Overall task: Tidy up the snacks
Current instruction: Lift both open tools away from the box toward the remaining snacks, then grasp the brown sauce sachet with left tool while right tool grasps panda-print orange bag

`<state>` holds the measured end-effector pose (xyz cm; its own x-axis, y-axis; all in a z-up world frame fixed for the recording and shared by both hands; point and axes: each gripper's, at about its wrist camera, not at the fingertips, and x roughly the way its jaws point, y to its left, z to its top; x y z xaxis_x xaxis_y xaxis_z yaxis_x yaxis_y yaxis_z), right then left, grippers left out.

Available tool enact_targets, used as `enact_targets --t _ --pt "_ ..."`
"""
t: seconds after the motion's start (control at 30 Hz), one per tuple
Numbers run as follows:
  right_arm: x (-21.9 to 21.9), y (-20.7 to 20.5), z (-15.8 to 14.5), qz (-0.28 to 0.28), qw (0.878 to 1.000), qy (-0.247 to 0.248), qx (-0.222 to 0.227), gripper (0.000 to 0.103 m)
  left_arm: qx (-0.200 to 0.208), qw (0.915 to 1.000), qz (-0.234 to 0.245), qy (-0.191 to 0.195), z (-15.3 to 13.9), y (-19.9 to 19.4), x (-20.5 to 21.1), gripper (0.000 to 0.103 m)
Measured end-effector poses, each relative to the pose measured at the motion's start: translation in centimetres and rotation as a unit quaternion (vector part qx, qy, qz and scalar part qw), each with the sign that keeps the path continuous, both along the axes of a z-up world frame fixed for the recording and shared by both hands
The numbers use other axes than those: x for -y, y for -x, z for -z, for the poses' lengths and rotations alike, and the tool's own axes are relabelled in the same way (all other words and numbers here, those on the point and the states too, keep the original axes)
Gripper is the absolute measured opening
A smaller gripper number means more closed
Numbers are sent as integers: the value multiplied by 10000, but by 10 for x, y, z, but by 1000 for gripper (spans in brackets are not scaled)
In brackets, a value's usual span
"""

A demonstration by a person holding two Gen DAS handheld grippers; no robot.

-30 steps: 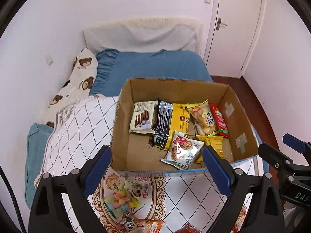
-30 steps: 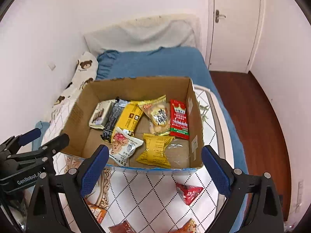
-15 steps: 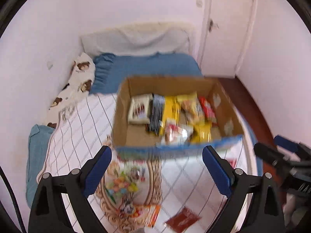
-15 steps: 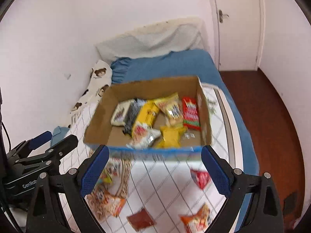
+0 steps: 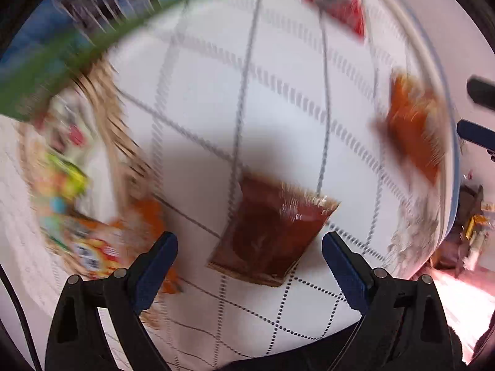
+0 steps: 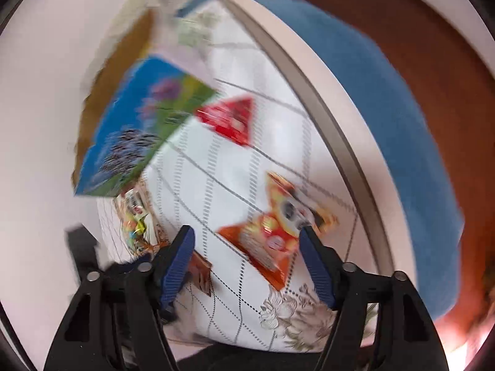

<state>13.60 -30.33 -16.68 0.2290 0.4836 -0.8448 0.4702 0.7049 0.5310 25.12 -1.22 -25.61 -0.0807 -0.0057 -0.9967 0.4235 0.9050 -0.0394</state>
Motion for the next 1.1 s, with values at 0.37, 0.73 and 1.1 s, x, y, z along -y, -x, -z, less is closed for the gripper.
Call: enact_targets --t 0.37,0.73,1.1 --pt "-40 -36 32 -962 9924 764 38 70 -266 9776 -1947 760 2 -26 -42 56" --pt "-87 -38 28 -2452 9578 1486 184 79 -639 9531 -2610 1390 21 -26 -57 70" --pt "-79 -37 42 -1947 9735 1191 159 54 -129 9660 -2354 1057 9 -6 -11 53"
